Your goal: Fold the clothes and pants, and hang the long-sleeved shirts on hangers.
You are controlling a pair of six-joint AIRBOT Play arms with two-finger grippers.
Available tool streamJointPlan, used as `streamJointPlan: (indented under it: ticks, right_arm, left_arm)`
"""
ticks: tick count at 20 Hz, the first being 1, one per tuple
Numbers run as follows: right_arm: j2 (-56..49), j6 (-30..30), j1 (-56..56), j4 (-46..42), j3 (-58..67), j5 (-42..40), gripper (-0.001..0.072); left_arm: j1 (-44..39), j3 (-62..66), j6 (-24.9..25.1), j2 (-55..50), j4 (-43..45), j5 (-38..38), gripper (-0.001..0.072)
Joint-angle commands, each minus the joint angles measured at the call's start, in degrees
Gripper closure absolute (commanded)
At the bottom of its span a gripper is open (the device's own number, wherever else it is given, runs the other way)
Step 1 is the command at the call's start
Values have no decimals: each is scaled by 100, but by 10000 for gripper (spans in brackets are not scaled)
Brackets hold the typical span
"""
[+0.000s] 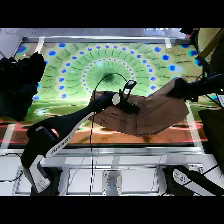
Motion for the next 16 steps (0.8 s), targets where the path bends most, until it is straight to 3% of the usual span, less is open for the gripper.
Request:
streamJointPlan:
  ticks: [1, 6, 10, 12, 16]
  right_arm:
    - [-24, 719, 901, -542, 37, -577, 671]
    - [-256, 1193, 1773, -704, 59, -1088, 671]
    - [-444, 1460, 2140, -706, 61, -1351, 671]
    - [-525, 1617, 2291, -710, 61, -1668, 671]
    - [-909, 2039, 2684, -758, 59, -2076, 671]
  left_arm:
    - [-72, -9, 7, -142, -120, 170, 698]
    - [-116, -7, 9, -214, -693, 409, 697]
    - [63, 7, 50, -142, -448, 168, 698]
    - [490, 7, 50, 111, 339, -557, 698]
    - [1784, 7, 50, 813, 2280, -2916, 697]
